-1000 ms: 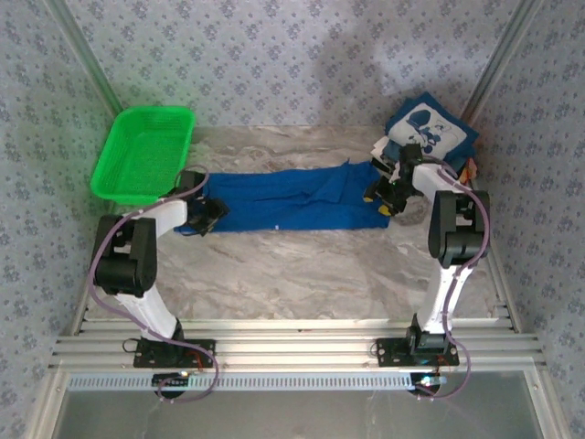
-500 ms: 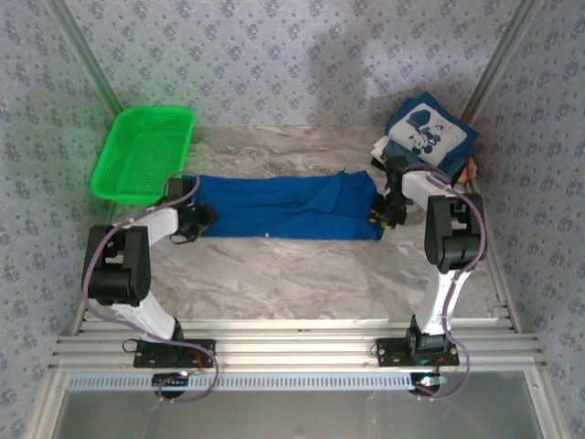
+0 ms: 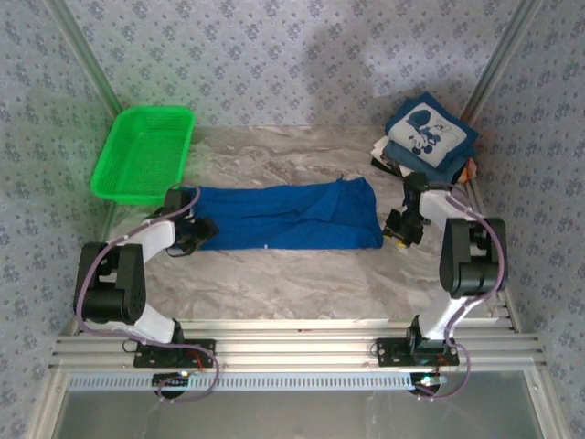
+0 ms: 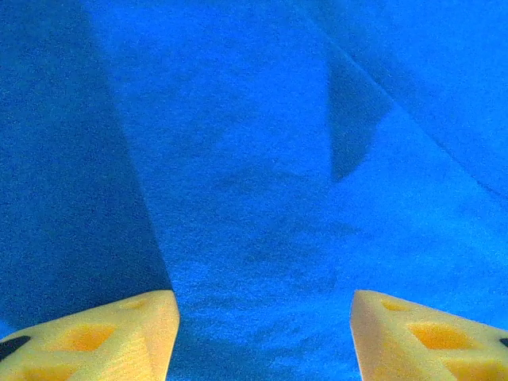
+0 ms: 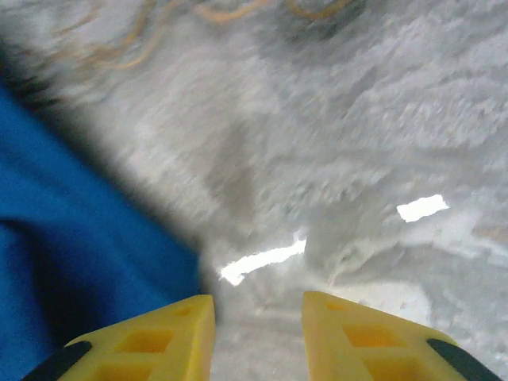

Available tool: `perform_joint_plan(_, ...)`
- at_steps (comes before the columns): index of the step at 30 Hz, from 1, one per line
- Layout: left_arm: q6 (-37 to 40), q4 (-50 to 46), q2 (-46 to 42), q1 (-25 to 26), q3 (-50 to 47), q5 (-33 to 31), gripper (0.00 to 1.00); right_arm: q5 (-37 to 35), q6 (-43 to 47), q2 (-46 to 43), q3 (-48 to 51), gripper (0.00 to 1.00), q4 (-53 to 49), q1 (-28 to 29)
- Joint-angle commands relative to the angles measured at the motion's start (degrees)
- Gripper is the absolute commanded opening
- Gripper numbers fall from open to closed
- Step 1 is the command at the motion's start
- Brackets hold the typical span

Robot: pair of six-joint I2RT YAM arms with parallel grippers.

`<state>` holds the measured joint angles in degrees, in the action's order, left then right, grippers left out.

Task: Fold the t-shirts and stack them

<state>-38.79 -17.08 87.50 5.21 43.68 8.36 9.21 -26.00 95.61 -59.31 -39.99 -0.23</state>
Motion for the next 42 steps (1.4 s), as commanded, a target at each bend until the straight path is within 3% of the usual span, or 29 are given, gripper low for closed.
perform_joint_plan(1, 1.89, -4.59, -0.08, 1.61, -1.41, 1.79, 0.6, 7.26, 0.77, -6.39, 2.27, 0.39, 4.74, 0.4)
perform_joint_plan(6, 1.52, -4.08, -0.52, 2.26, -2.38, 1.31, 0.6, 16.57, 1.43, -8.39, 4.35, 0.41, 9.7, 0.45)
perform_joint_plan(13, 2.03, -4.41, -0.31, 2.25, -2.27, 1.21, 0.6, 12.01, 6.12, -4.77, 5.05, 0.38, 6.54, 1.16)
perform_joint_plan(21, 1.52, -4.41, -1.63, 2.17, -3.25, 0.89, 0.6, 13.9, 9.46, -2.59, 6.44, 0.36, 10.06, 1.41)
perform_joint_plan(24, 1.51, -4.68, -2.05, 2.08, -3.45, 0.79, 0.6, 13.9, 9.94, -1.2, 6.55, 0.3, 10.0, 1.33)
perform_joint_plan(28, 1.53, -5.15, -2.77, 1.44, -3.73, 0.38, 0.6, 12.21, 9.41, -0.64, 6.36, 0.1, 9.17, 1.13)
perform_joint_plan(31, 1.77, -5.79, -3.09, 0.56, -3.78, 0.34, 0.6, 9.67, 8.83, -1.02, 6.12, 0.0, 6.94, 0.35)
perform_joint_plan(42, 3.49, -8.01, -3.86, -1.15, -4.72, -0.19, 0.6, 0.64, 8.33, -7.85, 8.02, 0.0, -5.96, -0.65)
